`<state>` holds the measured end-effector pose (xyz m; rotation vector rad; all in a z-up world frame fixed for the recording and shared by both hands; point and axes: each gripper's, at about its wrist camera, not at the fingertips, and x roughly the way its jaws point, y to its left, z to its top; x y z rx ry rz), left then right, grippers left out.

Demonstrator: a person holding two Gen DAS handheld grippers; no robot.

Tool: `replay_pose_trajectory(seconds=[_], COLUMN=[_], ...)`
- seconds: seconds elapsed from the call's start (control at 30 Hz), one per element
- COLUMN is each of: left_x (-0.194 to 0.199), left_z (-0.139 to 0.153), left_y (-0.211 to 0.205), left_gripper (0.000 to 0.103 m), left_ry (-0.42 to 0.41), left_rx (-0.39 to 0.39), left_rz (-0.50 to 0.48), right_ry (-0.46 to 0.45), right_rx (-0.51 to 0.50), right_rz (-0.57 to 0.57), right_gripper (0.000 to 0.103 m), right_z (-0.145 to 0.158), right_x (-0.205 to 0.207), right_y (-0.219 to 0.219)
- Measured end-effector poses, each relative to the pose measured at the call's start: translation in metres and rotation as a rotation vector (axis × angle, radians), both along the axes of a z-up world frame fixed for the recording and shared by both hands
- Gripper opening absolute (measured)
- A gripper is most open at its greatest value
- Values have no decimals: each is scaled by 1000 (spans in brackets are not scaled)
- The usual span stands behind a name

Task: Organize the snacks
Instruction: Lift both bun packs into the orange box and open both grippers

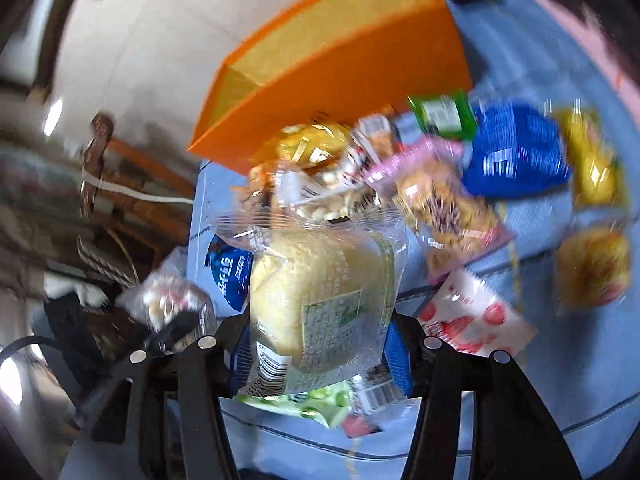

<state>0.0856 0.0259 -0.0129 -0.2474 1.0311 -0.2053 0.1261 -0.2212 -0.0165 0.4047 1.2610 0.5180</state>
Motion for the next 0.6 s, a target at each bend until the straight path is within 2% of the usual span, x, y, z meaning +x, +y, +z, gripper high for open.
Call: replay_pose_trajectory(seconds=[0.13,0.33,0.47,0.6], left_x=[6,27,57,96], left_z=[10,44,70,84], left_y=[-3,-6,-12,-17], left_gripper=[43,43,43,43], left_ry=[-19,-99,-148,-156], left_rx=[4,-9,-7,-17], left_rz=[-12,1,-19,-36], right_ry=[-68,-150,-207,-271], right_rx=[-8,-9,-25,-44], right_rz=[23,0,-13,-20], right_gripper=[55,55,55,55], right_z=[23,53,70,85], right_x=[8,30,60,93], right_y=[-18,-29,-30,-26])
